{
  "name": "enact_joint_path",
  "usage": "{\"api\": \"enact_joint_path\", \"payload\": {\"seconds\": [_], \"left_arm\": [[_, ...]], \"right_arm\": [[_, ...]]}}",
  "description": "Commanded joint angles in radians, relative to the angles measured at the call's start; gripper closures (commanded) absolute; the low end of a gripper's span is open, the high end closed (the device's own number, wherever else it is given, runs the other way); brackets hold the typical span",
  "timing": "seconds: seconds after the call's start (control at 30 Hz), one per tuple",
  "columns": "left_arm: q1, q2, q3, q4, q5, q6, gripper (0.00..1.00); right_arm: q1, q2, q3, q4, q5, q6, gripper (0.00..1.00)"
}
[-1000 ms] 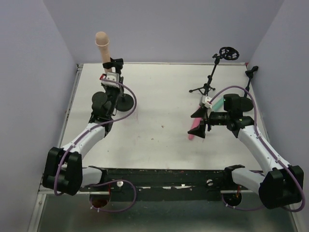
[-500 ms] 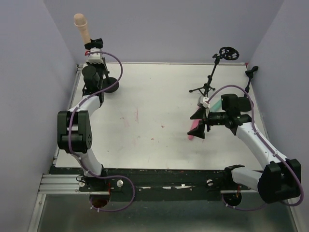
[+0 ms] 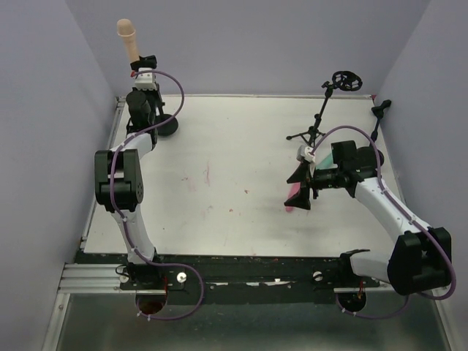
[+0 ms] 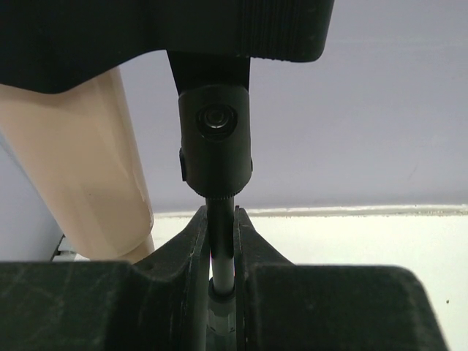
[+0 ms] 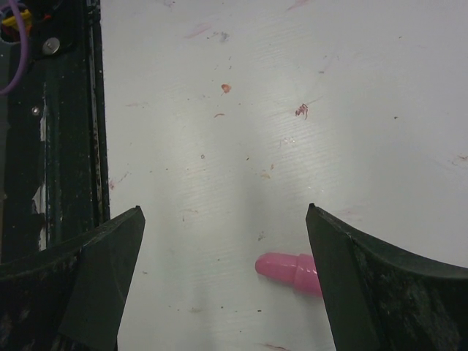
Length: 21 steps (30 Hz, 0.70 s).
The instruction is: Attach the microphones to the stand
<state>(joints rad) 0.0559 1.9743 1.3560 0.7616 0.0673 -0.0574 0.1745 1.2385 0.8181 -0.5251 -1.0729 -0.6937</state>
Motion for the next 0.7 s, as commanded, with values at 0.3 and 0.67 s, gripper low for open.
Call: {"api": "enact_joint_path", "payload": {"seconds": [0.3, 0.67], "left_arm": [[0.012, -0.028, -0.043, 0.094, 0.035, -0.024, 0.83], [0.012, -0.195, -0.241, 0.128, 0.063, -0.050, 0.29]], "right_arm": [[-0.030, -0.017, 0.016, -0.030, -0.055, -0.032, 0.00], [-0.050, -0.063, -0.010, 0.000, -0.053, -0.013, 0.00]]}}
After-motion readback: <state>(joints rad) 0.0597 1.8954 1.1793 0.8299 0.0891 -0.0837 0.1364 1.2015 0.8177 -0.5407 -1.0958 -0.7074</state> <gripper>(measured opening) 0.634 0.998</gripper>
